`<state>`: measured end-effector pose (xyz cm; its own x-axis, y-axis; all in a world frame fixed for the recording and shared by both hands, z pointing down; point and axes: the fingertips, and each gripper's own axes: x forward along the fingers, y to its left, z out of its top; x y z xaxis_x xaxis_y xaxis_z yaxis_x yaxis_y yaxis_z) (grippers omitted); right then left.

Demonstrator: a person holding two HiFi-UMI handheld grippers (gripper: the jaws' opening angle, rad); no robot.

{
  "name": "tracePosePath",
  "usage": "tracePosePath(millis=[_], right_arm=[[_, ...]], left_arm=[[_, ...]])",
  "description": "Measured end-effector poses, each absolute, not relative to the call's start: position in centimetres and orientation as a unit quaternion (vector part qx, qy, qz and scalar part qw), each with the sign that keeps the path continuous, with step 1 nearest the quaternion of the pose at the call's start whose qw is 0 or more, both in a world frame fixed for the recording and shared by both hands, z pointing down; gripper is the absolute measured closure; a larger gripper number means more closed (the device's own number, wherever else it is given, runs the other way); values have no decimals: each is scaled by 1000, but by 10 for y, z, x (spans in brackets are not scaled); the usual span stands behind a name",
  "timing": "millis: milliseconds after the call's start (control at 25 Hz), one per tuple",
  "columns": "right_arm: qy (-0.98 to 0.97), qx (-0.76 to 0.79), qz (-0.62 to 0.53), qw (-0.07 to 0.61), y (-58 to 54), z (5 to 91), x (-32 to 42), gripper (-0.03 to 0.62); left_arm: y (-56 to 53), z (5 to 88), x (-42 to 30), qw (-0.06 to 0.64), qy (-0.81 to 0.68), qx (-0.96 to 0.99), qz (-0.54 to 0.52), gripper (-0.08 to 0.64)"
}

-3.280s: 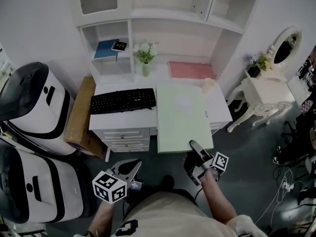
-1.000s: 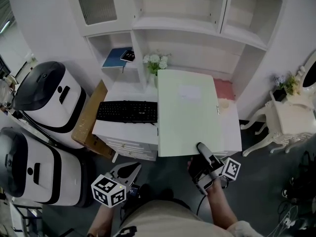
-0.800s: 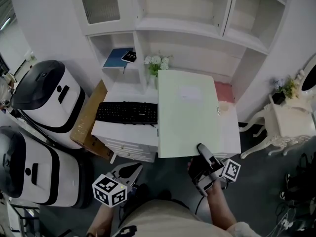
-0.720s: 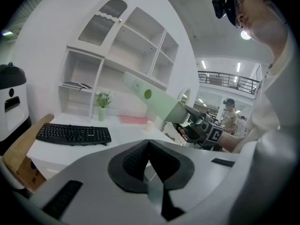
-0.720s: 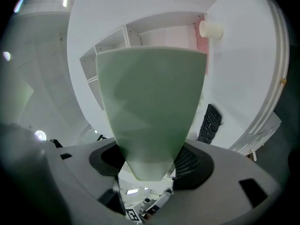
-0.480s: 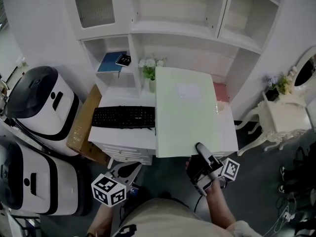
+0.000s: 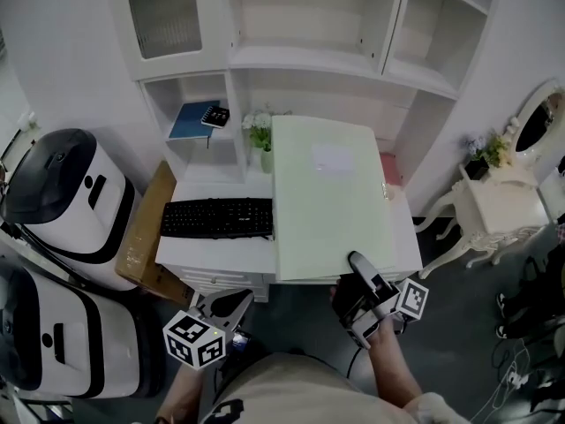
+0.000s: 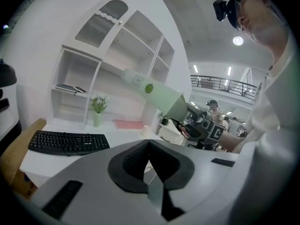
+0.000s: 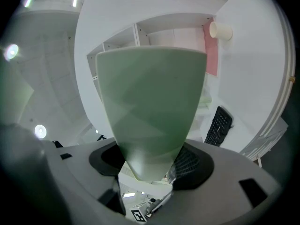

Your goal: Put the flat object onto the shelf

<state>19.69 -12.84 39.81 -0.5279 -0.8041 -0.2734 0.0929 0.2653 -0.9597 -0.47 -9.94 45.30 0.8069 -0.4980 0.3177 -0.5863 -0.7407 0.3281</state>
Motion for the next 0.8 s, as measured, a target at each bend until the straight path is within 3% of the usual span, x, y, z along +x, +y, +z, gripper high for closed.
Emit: tracePosePath(millis=[800], right_arm=[[700,-243,-526,418,-140,362,178,299]], left_arm=[[-107,452,-17,213,-291,928,95,546]])
